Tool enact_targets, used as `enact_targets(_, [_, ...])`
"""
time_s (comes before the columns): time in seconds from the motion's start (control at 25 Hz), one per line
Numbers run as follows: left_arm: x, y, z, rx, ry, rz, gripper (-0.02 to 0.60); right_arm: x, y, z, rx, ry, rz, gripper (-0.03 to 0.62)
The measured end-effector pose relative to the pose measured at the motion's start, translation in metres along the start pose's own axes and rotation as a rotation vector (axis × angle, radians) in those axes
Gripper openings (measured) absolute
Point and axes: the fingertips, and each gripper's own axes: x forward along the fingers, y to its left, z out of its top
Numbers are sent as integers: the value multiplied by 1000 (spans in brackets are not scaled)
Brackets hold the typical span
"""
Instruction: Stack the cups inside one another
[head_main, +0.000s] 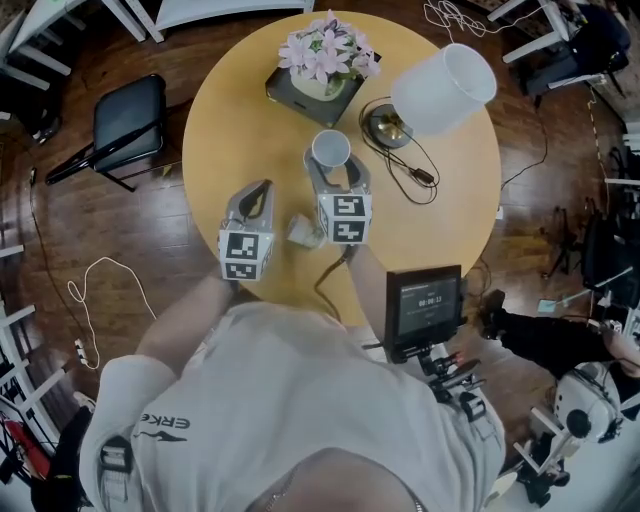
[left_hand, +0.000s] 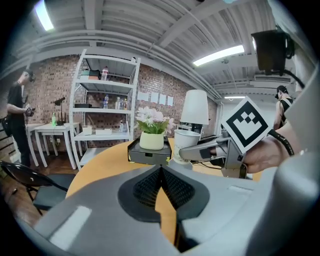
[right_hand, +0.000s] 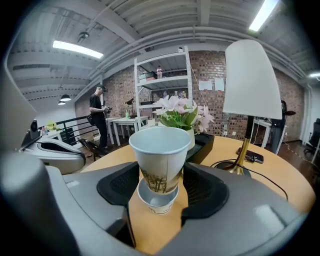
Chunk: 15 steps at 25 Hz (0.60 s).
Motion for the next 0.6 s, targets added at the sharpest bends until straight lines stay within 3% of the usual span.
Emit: enact_targets(0.6, [11, 1, -20, -21, 33, -10, 2, 15, 3, -25, 5, 55, 15, 293])
